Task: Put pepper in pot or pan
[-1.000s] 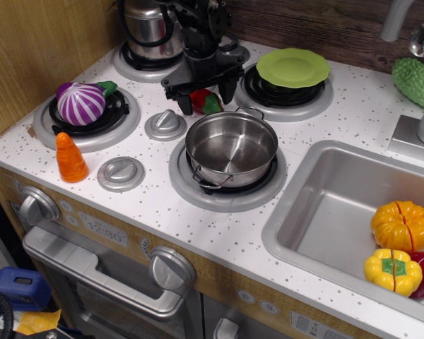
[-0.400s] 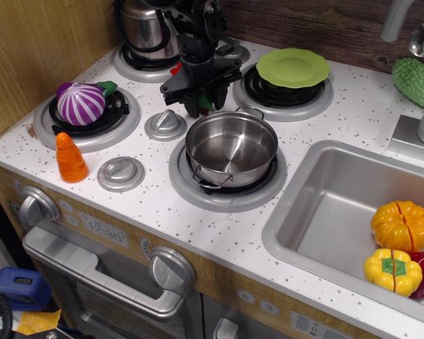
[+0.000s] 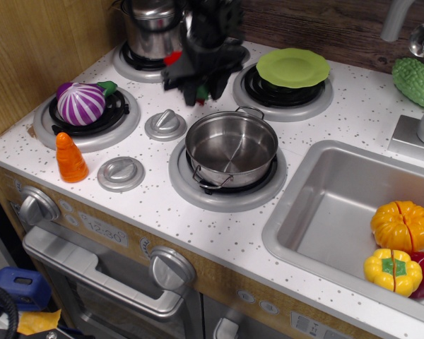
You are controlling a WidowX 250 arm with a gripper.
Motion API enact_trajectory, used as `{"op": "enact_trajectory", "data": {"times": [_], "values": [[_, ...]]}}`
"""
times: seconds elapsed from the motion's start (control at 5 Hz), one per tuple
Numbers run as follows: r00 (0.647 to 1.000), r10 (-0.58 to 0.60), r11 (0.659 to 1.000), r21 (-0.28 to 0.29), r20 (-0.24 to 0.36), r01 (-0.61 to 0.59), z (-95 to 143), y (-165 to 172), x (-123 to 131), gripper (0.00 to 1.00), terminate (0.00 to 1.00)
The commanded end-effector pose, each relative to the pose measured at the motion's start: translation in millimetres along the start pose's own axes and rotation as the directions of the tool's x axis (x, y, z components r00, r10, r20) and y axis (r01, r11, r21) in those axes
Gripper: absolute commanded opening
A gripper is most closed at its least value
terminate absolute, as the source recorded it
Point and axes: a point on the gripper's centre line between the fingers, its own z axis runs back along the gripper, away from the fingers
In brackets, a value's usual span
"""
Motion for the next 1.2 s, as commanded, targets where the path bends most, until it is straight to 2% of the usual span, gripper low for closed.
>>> {"op": "enact_trajectory", "data": {"times": [0.0, 0.2, 0.6, 0.8, 1.0], "values": [[0.991, 0.076, 0.997, -0.006, 0.113, -0.076, 63.9, -6.4, 2.0, 0.0, 0.0], [0.982, 0.144, 0.989, 0.017, 0.126, -0.147, 77.7, -6.9, -23.2, 0.0, 0.0], [0.965, 0.245, 0.968, 0.04, 0.093, -0.249, 89.4, -4.0, -64.7, 0.0, 0.0], [0.961, 0.268, 0.962, 0.034, 0.066, -0.271, 89.7, -3.1, -78.3, 0.0, 0.0], [0.958, 0.279, 0.959, 0.03, 0.06, -0.281, 88.3, -3.2, -86.9, 1.0, 0.0]]}}
